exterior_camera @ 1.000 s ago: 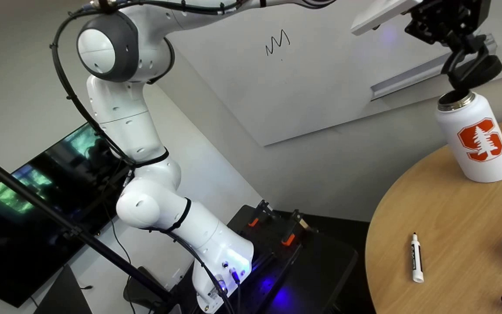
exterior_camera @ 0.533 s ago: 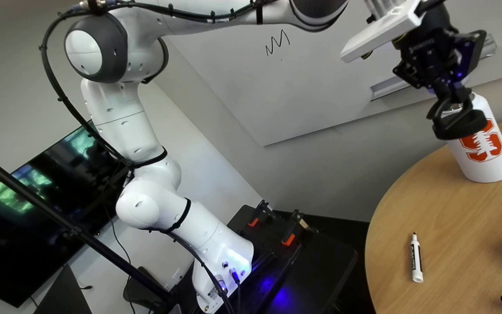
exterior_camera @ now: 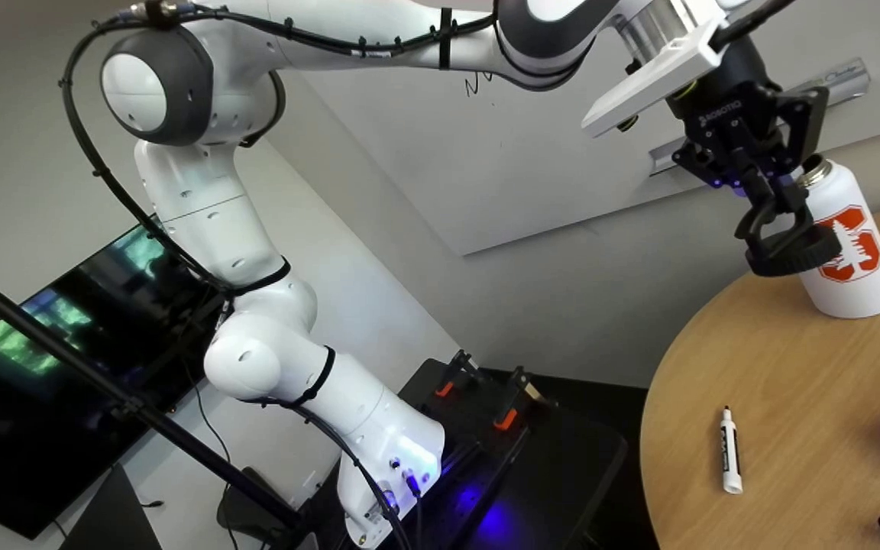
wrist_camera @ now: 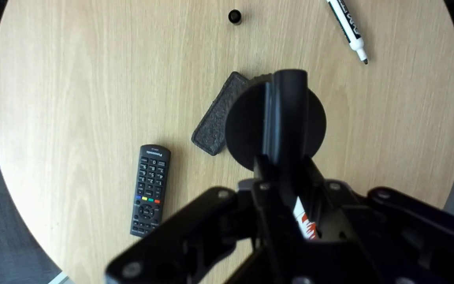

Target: Uncover the bottle and put the lid on the table

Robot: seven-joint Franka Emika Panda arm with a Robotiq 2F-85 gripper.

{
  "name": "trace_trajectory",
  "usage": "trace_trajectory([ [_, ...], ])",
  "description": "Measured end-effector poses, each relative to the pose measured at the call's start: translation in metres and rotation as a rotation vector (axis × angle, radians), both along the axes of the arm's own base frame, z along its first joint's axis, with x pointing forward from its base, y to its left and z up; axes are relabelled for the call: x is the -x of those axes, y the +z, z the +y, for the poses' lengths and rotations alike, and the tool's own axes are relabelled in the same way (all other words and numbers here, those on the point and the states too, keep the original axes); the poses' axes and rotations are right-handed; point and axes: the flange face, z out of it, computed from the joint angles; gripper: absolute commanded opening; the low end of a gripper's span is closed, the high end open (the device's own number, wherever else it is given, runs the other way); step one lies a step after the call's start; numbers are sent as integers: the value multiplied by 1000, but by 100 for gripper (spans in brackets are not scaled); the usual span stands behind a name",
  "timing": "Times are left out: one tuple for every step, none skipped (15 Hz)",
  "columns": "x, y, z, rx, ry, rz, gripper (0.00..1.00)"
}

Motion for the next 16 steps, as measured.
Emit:
trace_trajectory([
  [0,-2,1,0,3,4,5],
  [-2,-5,4,3,15,7,5],
  [-5,-10,9,6,37,4,5],
  [-8,-17,17,10,72,-9,5],
  [-10,-26,26,16,117,-29,5],
  [-10,-36,37,23,166,-53,5],
  [-10,-46,49,34,212,-85,5],
  [-9,-55,60,46,252,-120,5],
  [-6,-64,72,58,287,-156,5],
  [-4,-73,84,62,318,-186,5],
  [-1,-83,97,58,348,-210,5],
  [1,-92,111,50,376,-230,5],
  [3,-101,127,36,404,-244,5],
  [4,-109,143,17,431,-251,5],
  [4,-117,158,-1,457,-256,5],
  [5,-124,172,-17,476,-255,5],
])
